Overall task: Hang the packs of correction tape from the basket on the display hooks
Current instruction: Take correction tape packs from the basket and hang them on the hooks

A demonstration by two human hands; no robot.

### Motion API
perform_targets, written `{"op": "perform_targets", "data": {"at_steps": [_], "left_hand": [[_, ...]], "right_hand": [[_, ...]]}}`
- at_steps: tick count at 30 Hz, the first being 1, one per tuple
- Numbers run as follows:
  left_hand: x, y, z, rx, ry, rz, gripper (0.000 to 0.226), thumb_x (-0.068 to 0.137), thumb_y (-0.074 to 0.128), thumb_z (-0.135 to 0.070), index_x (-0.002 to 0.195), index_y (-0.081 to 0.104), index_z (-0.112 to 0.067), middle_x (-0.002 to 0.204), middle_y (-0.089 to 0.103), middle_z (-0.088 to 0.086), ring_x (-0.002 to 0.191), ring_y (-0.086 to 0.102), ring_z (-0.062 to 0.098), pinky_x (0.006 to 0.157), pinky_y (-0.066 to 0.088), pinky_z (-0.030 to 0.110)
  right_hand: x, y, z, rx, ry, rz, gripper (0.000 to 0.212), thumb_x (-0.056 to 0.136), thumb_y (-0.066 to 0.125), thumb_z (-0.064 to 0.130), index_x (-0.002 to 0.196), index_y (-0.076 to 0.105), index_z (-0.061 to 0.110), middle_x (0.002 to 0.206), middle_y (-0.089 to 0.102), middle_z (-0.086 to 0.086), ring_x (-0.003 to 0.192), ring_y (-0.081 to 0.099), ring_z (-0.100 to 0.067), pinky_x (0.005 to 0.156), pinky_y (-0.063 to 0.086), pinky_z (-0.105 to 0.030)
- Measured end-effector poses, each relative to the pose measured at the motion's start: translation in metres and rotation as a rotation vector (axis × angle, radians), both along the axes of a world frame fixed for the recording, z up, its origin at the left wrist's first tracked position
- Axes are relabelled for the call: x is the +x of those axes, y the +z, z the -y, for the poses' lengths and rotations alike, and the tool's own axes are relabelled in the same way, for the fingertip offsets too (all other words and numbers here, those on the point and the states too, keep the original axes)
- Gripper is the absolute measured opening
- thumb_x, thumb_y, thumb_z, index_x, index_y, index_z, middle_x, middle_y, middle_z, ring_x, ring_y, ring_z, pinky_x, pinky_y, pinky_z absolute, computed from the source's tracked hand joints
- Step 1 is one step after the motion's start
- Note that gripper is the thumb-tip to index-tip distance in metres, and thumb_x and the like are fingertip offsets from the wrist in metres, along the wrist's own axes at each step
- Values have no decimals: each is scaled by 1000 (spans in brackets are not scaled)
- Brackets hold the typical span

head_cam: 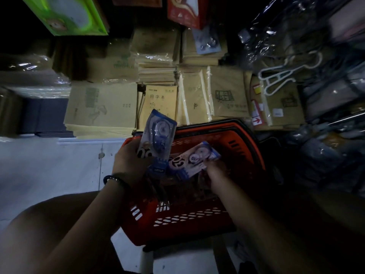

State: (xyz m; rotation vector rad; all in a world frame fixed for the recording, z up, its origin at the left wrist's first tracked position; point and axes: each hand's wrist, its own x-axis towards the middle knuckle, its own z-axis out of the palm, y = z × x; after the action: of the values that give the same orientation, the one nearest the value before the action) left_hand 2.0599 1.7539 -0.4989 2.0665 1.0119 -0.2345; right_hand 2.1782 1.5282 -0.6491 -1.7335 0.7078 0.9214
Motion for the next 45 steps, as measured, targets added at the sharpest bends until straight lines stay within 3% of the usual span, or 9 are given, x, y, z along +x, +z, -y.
{"op": "perform_targets", "data": {"at_steps": [2,5,10,14,18,22,28,39,45], "left_hand": [[-2,5,3,54,-8,2,35,86,83,-17,118,69,-12,104,71,8,95,64,26,73,50,32],[-8,18,9,79,38,49,27,88,81,-24,112,74,-15,102,76,11,96,70,32,79,55,38],[-23,46,23,7,164,216,12,86,79,-25,94,71,-29,87,74,0,86,70,21,64,48,27],[-32,73,31,-188,289,374,10,85,84,-24,89,74,-24,94,79,10,86,72,20,85,60,47],[-37,105,48,-477,394,462,14,103,66,-26,100,77,-19,99,82,11,96,78,33,92,62,57],[-34,132,69,-608,380,481,23,108,57,-28,108,74,-11,99,83,7,91,81,23,76,67,40],[-30,158,81,-828,460,612,37,96,74,-17,129,66,-3,122,74,29,113,71,52,103,49,74],[-8,212,113,-872,478,827,43,101,60,-42,140,59,-25,135,72,12,124,68,40,105,51,69],[4,227,121,-645,328,897,50,84,80,3,129,59,-3,120,77,16,113,74,39,95,61,55]], "right_hand": [[-12,29,10,55,-5,51,20,91,72,35,83,70,18,83,71,-9,69,67,-27,64,58,-36],[-24,72,24,175,-52,78,20,97,72,35,93,74,16,91,79,-13,79,75,-31,73,62,-51],[-26,146,38,292,-221,174,12,102,68,21,93,66,13,75,65,-6,60,56,-17,57,45,-31],[-33,196,46,488,-356,140,10,102,60,8,96,66,12,80,69,-6,69,59,-19,64,47,-33],[-46,225,56,667,-375,94,10,102,59,9,106,67,8,94,74,-13,86,67,-26,76,54,-36],[-57,244,56,747,-354,99,13,100,62,8,109,71,8,96,77,-12,85,73,-23,76,58,-34],[-63,269,47,735,-331,131,12,97,68,13,108,72,11,95,76,-8,75,75,-14,57,54,-22],[-73,307,26,684,-355,214,36,82,86,31,114,76,16,84,70,3,65,51,-8,59,41,-26],[-81,334,17,694,-267,350,23,85,83,35,105,79,25,87,80,8,72,69,-7,63,48,-31]]}}
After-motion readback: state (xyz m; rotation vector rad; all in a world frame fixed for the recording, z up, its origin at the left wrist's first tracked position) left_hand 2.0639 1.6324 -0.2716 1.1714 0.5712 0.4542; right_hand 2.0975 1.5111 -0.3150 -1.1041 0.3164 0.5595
